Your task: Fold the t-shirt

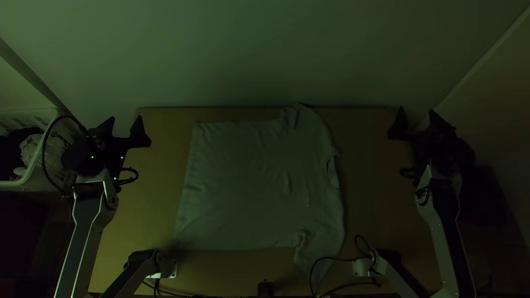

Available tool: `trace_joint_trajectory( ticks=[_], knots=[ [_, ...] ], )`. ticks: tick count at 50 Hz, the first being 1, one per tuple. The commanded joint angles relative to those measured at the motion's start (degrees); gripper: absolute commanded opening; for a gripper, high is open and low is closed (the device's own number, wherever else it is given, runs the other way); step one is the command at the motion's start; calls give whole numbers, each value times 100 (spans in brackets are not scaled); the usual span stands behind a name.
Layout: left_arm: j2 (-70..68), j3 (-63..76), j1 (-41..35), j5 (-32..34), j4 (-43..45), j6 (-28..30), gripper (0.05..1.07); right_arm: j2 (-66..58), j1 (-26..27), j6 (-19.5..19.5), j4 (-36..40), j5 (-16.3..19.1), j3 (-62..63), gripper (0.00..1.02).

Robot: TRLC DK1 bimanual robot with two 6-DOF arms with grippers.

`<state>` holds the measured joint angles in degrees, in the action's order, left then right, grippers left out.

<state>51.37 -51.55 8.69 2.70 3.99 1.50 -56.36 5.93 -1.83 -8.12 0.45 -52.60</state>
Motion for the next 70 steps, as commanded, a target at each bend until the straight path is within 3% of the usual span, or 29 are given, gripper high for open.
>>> trace_joint_trajectory(
  ticks=[1, 8, 17, 34, 54, 70],
  knots=[
    [356, -505, -113, -41, 85, -79, 103, -385, -128, -37, 65, -36, -418, 99],
    [883, -997, -236, -50, -47, -71, 103, -894, -303, -11, 144, -106, -857, 99],
    [1542, -1525, -403, -85, -144, -71, 103, -1527, -629, 7, 179, -502, -1332, 99],
    [2940, -2527, -508, -156, -302, -79, 103, -2696, -963, 262, 320, -511, -2176, 99],
    [4724, -4012, -693, -586, -1410, -141, 103, -4059, -1147, 473, 935, -502, -3292, 99],
    [6033, -5128, -851, -718, -2473, -141, 102, -4946, -1209, 894, 1577, -502, -4127, 98]
  ],
)
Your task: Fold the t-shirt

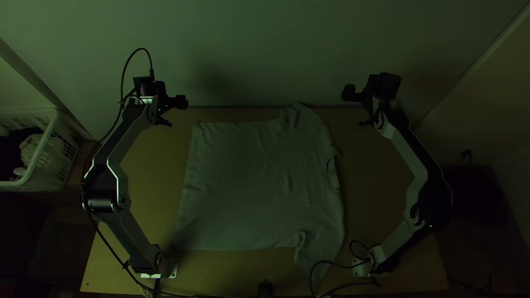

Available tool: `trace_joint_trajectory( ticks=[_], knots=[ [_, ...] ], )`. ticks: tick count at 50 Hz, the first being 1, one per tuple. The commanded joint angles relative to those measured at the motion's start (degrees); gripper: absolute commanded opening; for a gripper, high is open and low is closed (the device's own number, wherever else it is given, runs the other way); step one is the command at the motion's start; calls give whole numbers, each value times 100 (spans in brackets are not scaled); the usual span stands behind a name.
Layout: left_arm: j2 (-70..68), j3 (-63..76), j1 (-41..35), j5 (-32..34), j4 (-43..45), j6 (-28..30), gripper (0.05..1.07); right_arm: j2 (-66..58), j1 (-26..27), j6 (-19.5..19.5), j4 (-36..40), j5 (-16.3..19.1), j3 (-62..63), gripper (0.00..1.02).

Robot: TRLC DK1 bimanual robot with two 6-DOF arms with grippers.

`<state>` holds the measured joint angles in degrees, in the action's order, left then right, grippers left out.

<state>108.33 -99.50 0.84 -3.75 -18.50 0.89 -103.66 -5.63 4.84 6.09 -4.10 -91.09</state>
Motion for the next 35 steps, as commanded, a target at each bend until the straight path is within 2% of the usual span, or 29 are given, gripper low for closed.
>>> trace_joint_trajectory(
  ticks=[1, 10, 35],
  knots=[
    [417, -377, -75, -126, -259, -80, 102, -252, -70, 272, 209, -47, -322, 98],
    [988, -816, -172, -223, -874, -71, 101, -586, -114, 685, 613, -47, -638, 98],
    [1858, -1361, -313, -363, -1498, -1, 97, -1253, -149, 685, 868, -38, -1060, 98]
  ],
)
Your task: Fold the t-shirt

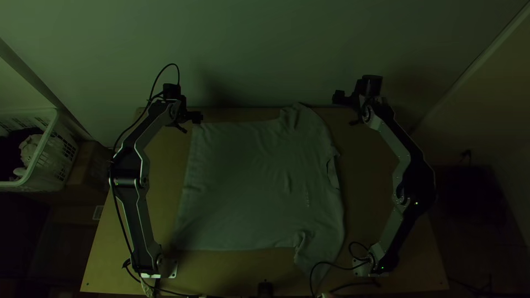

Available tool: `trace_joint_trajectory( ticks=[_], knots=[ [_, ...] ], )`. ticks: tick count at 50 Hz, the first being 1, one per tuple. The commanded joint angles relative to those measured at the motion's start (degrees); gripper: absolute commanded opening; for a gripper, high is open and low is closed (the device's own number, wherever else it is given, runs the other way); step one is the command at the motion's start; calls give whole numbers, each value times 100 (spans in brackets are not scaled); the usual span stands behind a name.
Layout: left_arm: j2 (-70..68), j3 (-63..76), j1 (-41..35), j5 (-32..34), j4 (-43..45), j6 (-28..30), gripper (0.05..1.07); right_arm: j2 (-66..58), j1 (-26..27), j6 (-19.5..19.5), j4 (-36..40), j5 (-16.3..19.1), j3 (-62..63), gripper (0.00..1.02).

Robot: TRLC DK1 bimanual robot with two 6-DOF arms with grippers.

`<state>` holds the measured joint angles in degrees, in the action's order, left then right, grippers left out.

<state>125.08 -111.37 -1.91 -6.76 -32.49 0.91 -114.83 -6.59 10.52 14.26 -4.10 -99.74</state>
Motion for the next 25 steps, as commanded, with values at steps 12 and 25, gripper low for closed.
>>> trace_joint_trajectory(
  ticks=[12, 25],
  knots=[
    [421, -245, -55, -79, -135, 6, 97, -251, -71, 125, 77, -47, -247, 98],
    [632, -280, -134, -194, -170, 67, 97, -330, -71, 125, 86, -47, -265, 98]
  ],
)
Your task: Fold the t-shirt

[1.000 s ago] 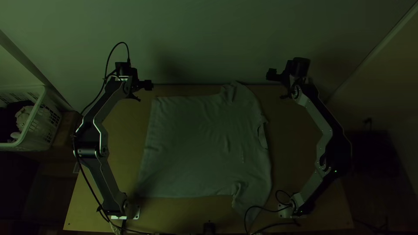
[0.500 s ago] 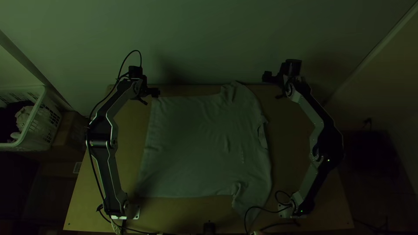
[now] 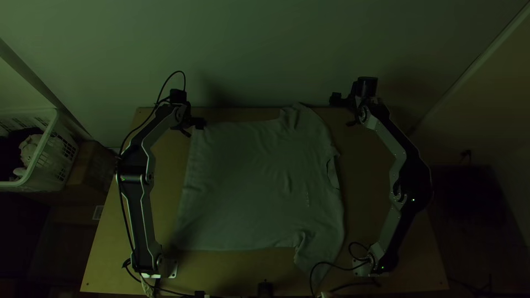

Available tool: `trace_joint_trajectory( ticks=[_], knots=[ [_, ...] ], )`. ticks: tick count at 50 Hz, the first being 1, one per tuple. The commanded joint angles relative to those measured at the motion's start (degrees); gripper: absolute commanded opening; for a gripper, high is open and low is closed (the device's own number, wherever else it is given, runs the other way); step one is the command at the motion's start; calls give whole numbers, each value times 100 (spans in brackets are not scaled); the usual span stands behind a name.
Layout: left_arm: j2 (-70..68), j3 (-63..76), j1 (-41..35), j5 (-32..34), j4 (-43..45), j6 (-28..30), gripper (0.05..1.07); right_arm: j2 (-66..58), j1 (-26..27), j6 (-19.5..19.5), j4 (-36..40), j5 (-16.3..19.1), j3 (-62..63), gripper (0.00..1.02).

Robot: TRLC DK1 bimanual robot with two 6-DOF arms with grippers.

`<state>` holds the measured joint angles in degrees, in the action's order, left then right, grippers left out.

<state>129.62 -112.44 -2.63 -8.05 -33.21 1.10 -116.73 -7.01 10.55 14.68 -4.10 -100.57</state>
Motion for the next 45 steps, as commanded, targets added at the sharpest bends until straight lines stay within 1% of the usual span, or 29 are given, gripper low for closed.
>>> trace_joint_trajectory(
  ticks=[1, 13, 17, 18, 20, 26, 27, 28, 36, 38, 39, 40, 43, 44, 45],
  knots=[
    [186, -173, -71, -65, -124, 48, 97, -140, -20, 123, 44, -47, -182, 98],
    [265, -146, -194, -82, -133, 39, 97, -228, -20, 123, 44, -47, -278, 98],
    [318, -146, -246, -179, -133, 57, 97, -236, -29, 132, 53, -47, -314, 98],
    [336, -146, -255, -205, -133, 57, 94, -245, -29, 132, 53, -47, -314, 98],
    [353, -146, -264, -214, -107, 74, 85, -245, -29, 132, 70, -47, -331, 98],
    [423, -146, -282, -214, -63, 145, 48, -333, -11, 132, 211, -47, -445, 98],
    [423, -129, -282, -205, -54, 171, 44, -351, -3, 132, 255, -47, -472, 98],
    [423, -102, -282, -205, -10, 188, 42, -368, 6, 132, 308, -47, -507, 98],
    [336, 65, -264, -197, 157, 224, 42, -614, 24, 167, 756, -47, -841, 98],
    [309, 100, -255, -170, 183, 241, 40, -676, 24, 167, 844, -38, -929, 98],
    [292, 126, -246, -144, 210, 241, 37, -702, 24, 176, 879, -38, -973, 98],
    [283, 144, -229, -100, 219, 259, 32, -720, 15, 202, 905, -38, -1008, 98],
    [274, 153, -211, 23, 219, 338, 11, -799, 15, 281, 993, -38, -1122, 98],
    [274, 144, -202, 23, 219, 355, 7, -825, 15, 308, 1002, -38, -1157, 98],
    [274, 153, -194, 23, 210, 364, 8, -843, 15, 316, 1011, -38, -1184, 98]
  ],
)
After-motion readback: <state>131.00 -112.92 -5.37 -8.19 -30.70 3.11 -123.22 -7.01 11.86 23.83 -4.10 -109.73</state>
